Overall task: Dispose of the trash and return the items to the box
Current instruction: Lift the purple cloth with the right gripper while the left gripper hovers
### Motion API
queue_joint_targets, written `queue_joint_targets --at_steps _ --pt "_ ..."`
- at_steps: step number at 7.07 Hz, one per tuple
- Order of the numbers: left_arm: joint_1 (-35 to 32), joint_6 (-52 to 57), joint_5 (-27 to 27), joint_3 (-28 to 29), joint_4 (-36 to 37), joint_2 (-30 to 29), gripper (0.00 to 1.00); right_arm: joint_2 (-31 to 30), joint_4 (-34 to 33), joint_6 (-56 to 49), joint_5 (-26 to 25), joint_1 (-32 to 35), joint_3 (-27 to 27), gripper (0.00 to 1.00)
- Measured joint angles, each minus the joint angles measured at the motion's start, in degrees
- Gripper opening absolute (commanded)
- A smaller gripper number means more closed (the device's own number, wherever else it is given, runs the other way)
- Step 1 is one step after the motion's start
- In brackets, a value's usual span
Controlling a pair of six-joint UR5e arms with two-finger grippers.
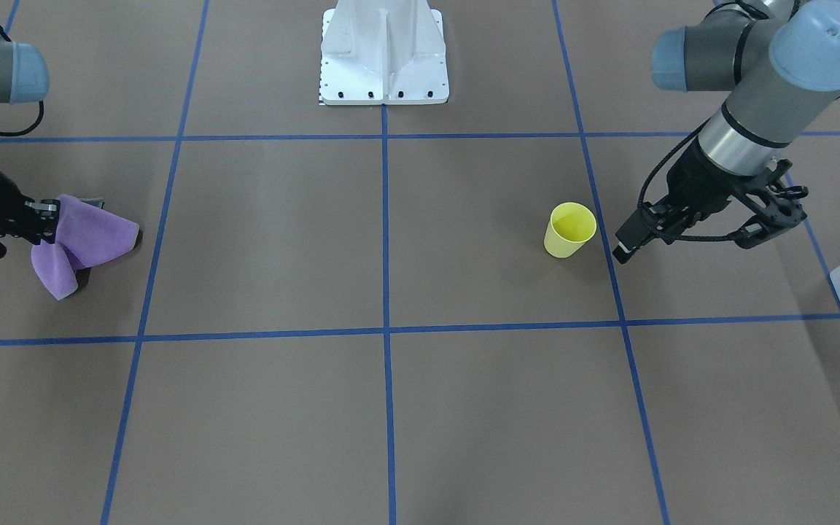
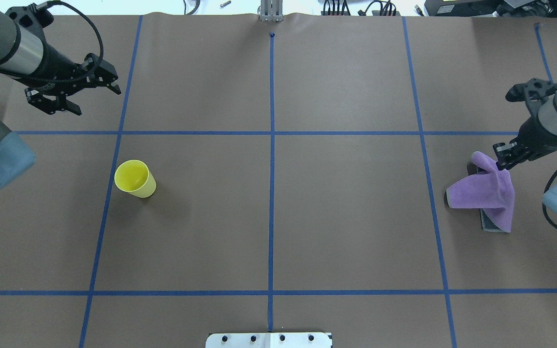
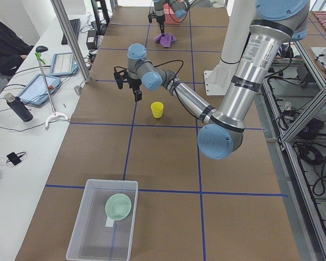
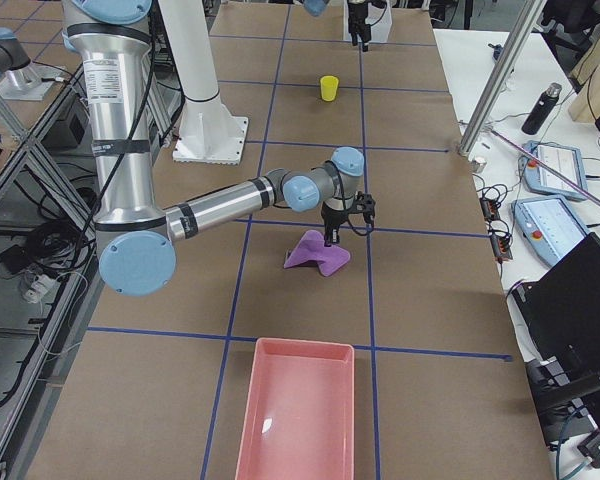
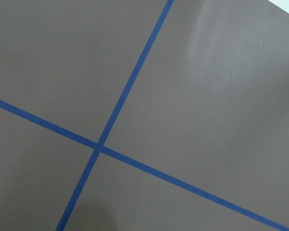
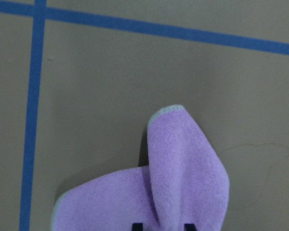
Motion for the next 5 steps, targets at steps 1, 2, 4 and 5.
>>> queue_joint_targets --at_steps 1,2,4,5 --pt "0.9 1.3 0.1 0.0 0.0 0.4 0.98 -0.3 -0.1 0.0 0.0 1.7 1.0 0.00" --pt "1.4 1.8 0.1 0.0 0.0 0.7 0.98 -0.6 -0.1 0.2 -0.2 2.3 1.5 0.60" --pt "1.6 2.1 0.0 0.1 0.0 1.1 0.98 0.3 -0.2 1.3 0.0 1.2 0.9 1.00" --pt "1.6 2.2 0.0 0.1 0.0 1.2 0.98 1.3 -0.2 1.8 0.1 -0.5 -0.6 1.00"
